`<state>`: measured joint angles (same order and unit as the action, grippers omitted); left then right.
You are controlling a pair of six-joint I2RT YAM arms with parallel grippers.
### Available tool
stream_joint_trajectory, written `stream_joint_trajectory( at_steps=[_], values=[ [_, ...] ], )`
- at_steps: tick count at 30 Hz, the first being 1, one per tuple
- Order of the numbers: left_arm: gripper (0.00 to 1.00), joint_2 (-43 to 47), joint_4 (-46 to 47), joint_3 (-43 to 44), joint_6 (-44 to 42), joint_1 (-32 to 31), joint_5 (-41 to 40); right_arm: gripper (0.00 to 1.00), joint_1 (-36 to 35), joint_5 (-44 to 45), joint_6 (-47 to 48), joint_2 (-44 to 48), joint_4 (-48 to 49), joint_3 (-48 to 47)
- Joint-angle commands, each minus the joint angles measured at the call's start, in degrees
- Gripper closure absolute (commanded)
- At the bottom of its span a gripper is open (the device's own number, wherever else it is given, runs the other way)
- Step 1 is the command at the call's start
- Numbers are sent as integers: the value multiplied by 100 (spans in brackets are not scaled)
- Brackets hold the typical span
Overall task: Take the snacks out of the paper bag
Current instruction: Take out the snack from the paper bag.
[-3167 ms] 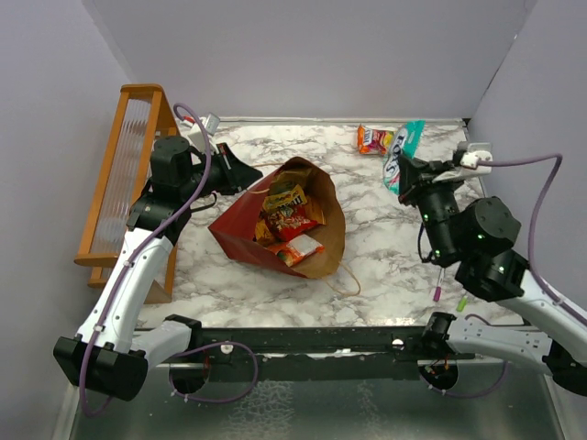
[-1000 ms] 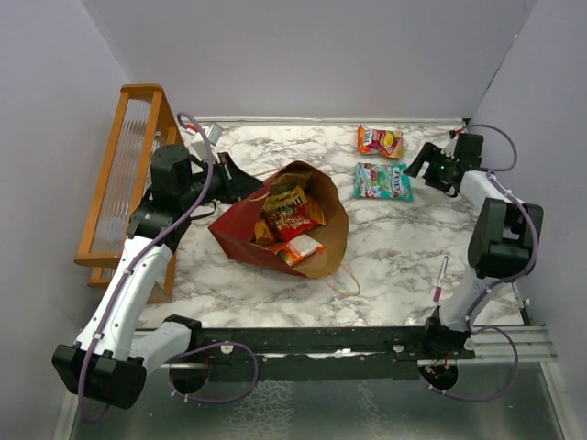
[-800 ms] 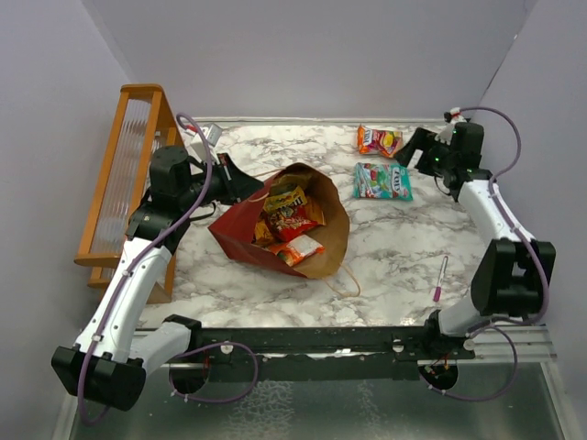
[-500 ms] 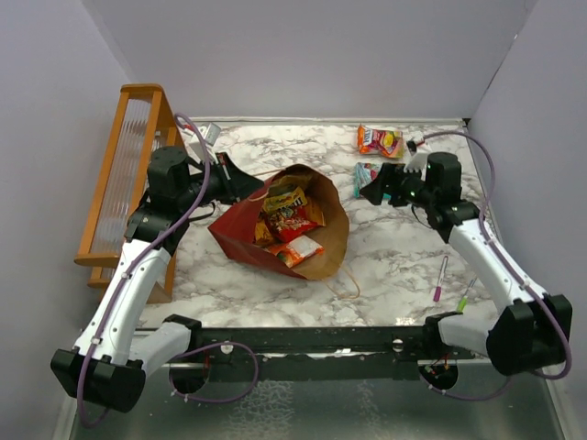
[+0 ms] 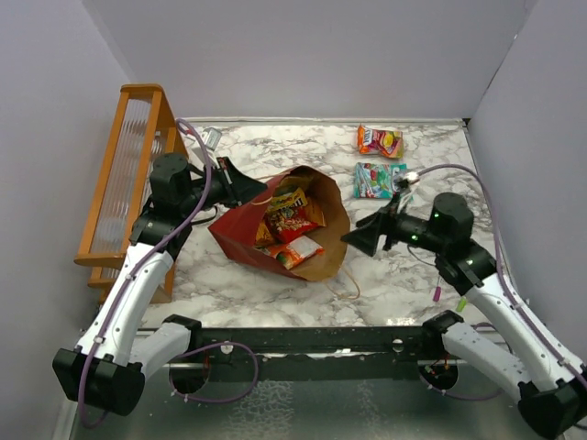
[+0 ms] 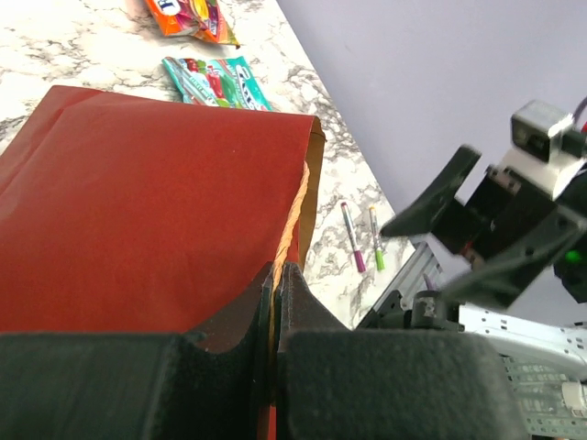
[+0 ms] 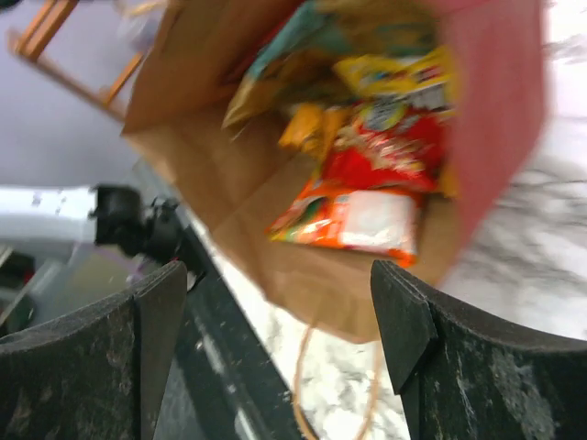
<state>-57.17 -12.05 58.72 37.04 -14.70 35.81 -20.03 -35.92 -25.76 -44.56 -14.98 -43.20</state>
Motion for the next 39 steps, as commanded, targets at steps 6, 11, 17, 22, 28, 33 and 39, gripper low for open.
stream_joint_trajectory(
  at_steps=[6, 11, 17, 22, 28, 33, 39],
  values=[
    [100, 290, 458, -175, 250, 7, 224, 21, -3274, 2311, 798, -1589, 537, -507],
    [100, 521, 866, -546, 444, 3, 429, 23, -3427, 3070, 1291, -2373, 671, -621],
    [100, 644, 867, -726, 439, 2, 458, 30, -3586, 2840, 3360, -2524, 1492, -2],
    [100, 684, 954, -723, 364, 3, 631, 34, -3586, 1692, 5352, -2432, 1426, 299],
    [100, 730, 822, -710, 161, 8, 742, 38, -3635, 1144, 7462, -2515, 1082, 398],
    [100, 799, 801, -741, 126, 2, 751, 38, -3635, 1177, 8306, -3105, 862, 155],
    [100, 821, 755, -733, 197, -4, 683, 41, -3636, 1548, 8956, -3756, 844, -172]
  ],
)
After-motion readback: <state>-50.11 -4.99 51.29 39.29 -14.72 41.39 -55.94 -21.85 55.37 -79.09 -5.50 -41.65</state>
